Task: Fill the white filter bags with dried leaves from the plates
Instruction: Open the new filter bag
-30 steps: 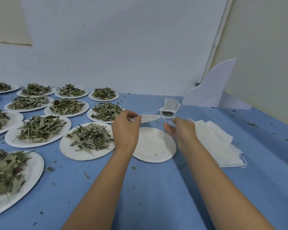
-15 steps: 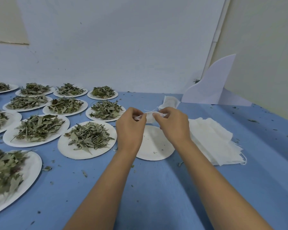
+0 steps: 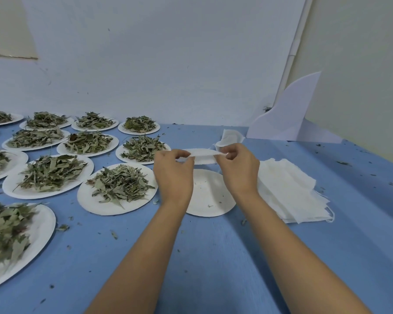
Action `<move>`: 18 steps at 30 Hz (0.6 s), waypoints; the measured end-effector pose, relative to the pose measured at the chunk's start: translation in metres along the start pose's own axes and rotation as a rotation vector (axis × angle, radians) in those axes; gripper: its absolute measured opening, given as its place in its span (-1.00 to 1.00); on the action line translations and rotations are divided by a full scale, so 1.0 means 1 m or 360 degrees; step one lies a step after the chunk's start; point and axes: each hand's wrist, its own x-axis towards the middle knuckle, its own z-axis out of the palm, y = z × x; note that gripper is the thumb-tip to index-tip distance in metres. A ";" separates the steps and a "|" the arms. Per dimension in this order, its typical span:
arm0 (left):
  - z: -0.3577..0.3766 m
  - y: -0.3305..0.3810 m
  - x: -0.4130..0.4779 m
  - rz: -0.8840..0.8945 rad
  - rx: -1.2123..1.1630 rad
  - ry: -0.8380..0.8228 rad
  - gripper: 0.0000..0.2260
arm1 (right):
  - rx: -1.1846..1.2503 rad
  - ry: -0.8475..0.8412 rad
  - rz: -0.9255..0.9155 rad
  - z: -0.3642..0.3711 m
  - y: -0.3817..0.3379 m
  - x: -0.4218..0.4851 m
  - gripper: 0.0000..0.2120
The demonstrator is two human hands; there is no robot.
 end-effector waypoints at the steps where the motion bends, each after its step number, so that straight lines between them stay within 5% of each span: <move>1: -0.001 0.001 0.001 -0.0092 -0.0072 0.0006 -0.97 | -0.0052 0.0015 -0.0078 -0.001 0.003 0.001 -0.89; 5: -0.004 0.007 0.006 -0.0637 -0.0655 -0.0176 -0.92 | 0.0021 0.0018 -0.0077 -0.005 0.007 0.006 -0.93; 9: -0.009 0.012 0.011 -0.0945 -0.1049 -0.0599 -0.94 | 0.0499 -0.0119 0.0303 -0.011 0.004 0.009 -0.88; 14: -0.014 0.013 0.011 -0.1101 -0.1333 -0.0944 -0.89 | 0.1557 -0.0597 0.1210 -0.021 -0.005 0.016 -0.96; 18: -0.016 0.017 0.011 -0.1291 -0.1621 -0.1015 -0.85 | 0.1812 -0.1064 0.1379 -0.026 -0.005 0.014 -0.96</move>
